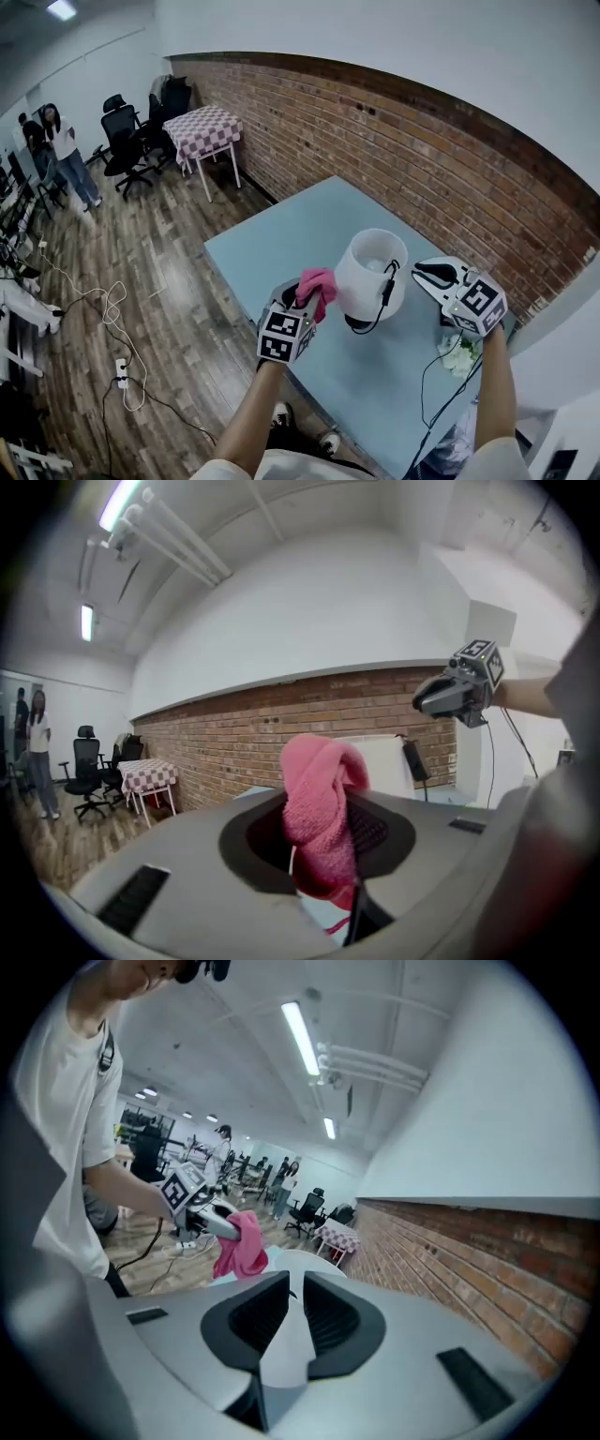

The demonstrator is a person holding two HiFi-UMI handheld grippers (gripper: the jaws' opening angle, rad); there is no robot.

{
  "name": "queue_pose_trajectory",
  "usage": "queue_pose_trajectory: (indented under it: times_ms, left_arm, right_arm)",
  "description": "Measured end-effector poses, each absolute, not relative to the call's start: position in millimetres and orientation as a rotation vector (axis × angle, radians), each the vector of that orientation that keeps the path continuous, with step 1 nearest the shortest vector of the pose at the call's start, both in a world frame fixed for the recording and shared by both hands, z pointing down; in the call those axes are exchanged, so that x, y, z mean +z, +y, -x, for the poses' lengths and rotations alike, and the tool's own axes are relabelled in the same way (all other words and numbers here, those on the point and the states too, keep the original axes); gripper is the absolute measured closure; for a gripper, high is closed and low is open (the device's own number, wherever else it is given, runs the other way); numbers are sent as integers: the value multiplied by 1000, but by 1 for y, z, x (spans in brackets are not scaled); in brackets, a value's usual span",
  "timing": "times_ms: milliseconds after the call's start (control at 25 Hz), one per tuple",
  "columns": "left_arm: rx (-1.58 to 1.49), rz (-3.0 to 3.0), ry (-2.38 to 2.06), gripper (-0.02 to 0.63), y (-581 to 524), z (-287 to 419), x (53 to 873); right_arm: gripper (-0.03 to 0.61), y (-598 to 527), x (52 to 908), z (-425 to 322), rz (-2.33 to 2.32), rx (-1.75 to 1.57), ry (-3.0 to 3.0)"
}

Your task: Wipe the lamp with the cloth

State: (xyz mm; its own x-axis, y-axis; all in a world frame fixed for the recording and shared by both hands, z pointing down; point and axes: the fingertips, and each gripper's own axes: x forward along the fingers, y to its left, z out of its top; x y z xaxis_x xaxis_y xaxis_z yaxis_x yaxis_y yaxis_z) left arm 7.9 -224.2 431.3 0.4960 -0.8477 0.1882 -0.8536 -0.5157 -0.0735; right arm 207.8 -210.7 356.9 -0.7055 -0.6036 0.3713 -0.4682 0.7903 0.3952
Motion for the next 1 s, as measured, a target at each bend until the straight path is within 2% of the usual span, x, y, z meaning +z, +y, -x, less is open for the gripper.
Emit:
queue_pose_trajectory:
  times_ms: [200, 640, 1000]
  left_arm:
    - [284, -2734, -1547, 489, -174, 2, 410]
    - [191, -2857, -1521, 489, -75, 31, 361]
    - [139, -2978, -1499, 489, 19, 61, 315]
  right_arm:
    - [561, -176, 352, -203, -971, -266, -2594]
    - [569, -73, 353, -115, -1319, 100, -2667]
    - [569, 24, 335, -71, -1443, 45, -2616]
